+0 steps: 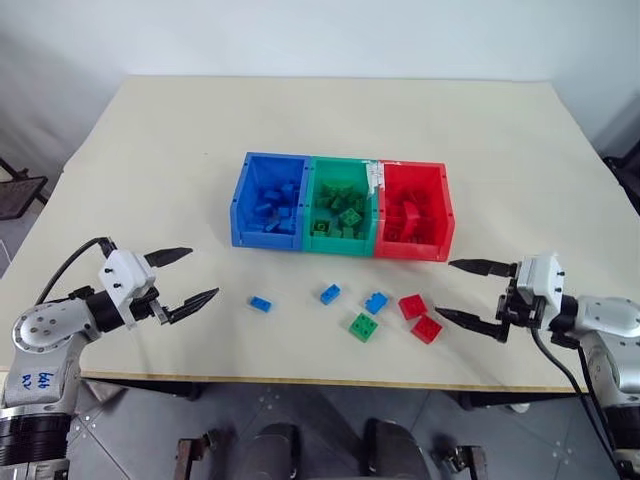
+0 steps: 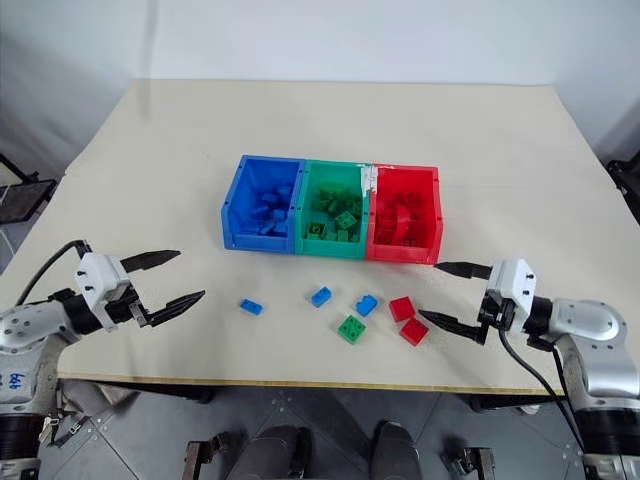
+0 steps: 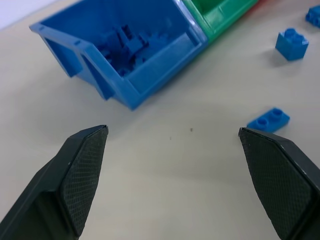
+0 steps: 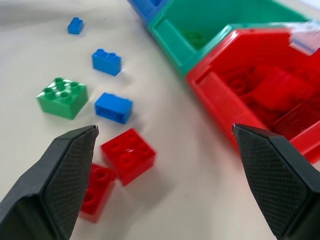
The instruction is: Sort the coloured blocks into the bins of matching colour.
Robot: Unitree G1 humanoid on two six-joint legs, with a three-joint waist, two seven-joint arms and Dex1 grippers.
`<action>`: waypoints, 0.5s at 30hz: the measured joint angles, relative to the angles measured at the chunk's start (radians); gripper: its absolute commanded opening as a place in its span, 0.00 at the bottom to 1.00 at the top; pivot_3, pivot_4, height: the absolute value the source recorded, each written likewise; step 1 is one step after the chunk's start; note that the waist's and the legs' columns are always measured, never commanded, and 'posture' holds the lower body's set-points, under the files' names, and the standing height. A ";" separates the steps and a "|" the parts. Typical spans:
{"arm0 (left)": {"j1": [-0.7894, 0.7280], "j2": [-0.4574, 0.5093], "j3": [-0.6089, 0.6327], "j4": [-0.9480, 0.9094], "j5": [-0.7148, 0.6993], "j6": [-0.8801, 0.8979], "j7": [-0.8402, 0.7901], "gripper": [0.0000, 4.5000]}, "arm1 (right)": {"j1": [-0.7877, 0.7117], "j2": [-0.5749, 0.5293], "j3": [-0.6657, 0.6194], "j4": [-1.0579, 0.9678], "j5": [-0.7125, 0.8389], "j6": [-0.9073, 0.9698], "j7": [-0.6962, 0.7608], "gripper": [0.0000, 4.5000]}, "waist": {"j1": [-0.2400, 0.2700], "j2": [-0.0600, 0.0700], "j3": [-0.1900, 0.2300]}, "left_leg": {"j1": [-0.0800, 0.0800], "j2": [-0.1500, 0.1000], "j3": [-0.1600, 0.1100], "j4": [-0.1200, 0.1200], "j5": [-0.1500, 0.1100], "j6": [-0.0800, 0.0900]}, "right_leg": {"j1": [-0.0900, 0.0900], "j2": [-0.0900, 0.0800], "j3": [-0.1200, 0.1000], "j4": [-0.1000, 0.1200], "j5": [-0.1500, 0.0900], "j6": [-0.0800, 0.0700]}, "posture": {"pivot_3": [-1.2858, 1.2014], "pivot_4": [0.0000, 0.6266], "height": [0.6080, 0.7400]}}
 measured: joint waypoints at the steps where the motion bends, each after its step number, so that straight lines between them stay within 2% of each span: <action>1: -0.010 -0.003 -0.010 0.000 -0.001 0.005 -0.004 0.99 | 0.014 0.001 -0.010 -0.015 0.003 0.003 -0.010 1.00 | 0.001 0.000 0.000 | 0.000 0.000 0.000 0.000 0.000 0.000 | 0.000 0.000 0.000 0.000 0.000 0.000 | 0.52 0.24 1.00; 7: -0.051 -0.027 -0.086 -0.036 -0.037 0.090 -0.044 0.99 | 0.177 0.000 -0.133 -0.116 0.043 0.044 -0.067 1.00 | 0.016 0.000 0.000 | 0.000 0.001 0.000 0.003 -0.003 0.000 | 0.002 0.001 0.000 0.000 0.000 0.000 | 0.52 0.24 1.00; 11: -0.092 -0.057 -0.188 -0.095 -0.045 0.139 -0.089 0.99 | 0.295 -0.021 -0.221 -0.149 0.054 0.064 -0.066 1.00 | 0.013 0.000 0.000 | 0.001 0.002 0.000 0.006 -0.005 0.001 | 0.005 0.002 0.000 -0.001 0.000 0.000 | 0.52 0.24 1.00; 15: -0.120 -0.086 -0.302 -0.140 -0.044 0.150 -0.162 0.99 | 0.348 -0.034 -0.242 -0.166 0.052 0.093 -0.059 1.00 | 0.007 0.000 0.000 | 0.004 0.006 0.000 0.006 -0.007 -0.001 | 0.007 0.006 0.001 -0.003 0.000 0.000 | 0.52 0.24 1.00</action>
